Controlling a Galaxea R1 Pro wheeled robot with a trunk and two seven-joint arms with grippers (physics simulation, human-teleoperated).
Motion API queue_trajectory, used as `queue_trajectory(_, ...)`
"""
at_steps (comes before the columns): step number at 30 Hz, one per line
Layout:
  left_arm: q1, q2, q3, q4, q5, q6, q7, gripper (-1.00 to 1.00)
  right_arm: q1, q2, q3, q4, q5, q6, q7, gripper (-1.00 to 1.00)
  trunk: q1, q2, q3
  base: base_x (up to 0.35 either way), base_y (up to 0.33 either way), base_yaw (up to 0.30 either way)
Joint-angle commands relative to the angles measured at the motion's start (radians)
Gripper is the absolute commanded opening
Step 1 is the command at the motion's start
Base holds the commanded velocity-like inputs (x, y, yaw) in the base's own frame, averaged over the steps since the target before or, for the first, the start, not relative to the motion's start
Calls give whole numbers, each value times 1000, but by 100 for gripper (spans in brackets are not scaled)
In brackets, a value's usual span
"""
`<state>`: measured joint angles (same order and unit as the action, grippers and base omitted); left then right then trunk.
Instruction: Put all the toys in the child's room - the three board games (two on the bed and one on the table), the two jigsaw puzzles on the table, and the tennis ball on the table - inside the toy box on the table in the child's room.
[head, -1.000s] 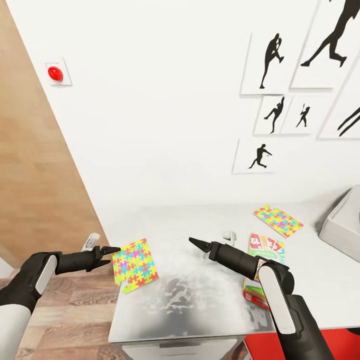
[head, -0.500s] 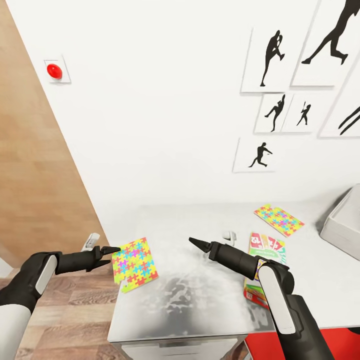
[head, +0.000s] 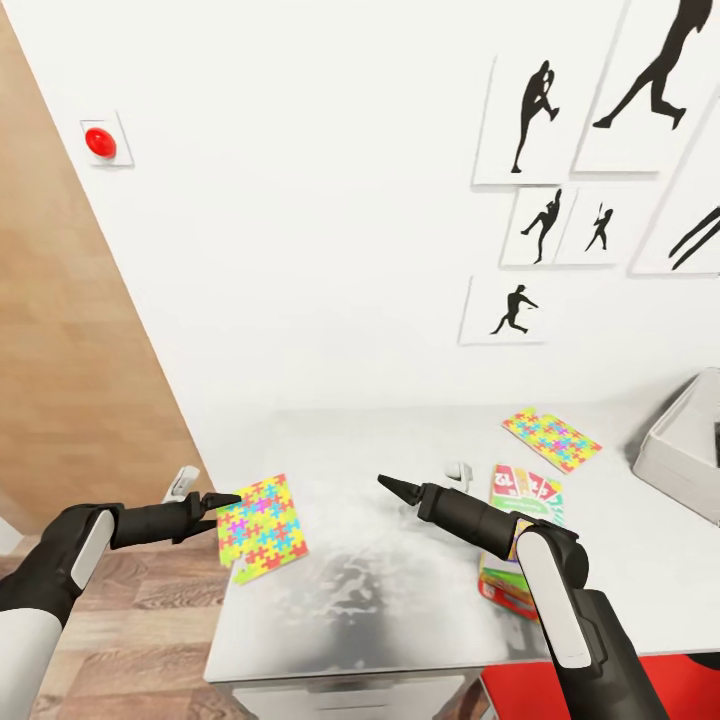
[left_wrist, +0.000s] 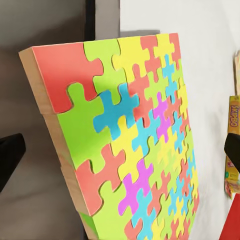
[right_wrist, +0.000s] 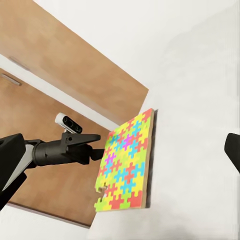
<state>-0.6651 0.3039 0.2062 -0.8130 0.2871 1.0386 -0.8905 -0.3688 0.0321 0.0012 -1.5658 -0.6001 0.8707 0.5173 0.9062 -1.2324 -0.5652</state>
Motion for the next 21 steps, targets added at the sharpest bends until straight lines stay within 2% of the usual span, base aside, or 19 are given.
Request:
queue_trajectory(1, -1, 0, 2, 0, -5, 3, -6, 100, -1, 0, -1, 0, 0, 5, 3, 100, 0, -1, -1, -4, -40, 0)
queue_trajectory(21, -1, 0, 1, 0, -4, 3, -6, 100, 0, 0, -1, 0, 0, 5, 3, 100, 0, -1, -1, 0, -16, 0)
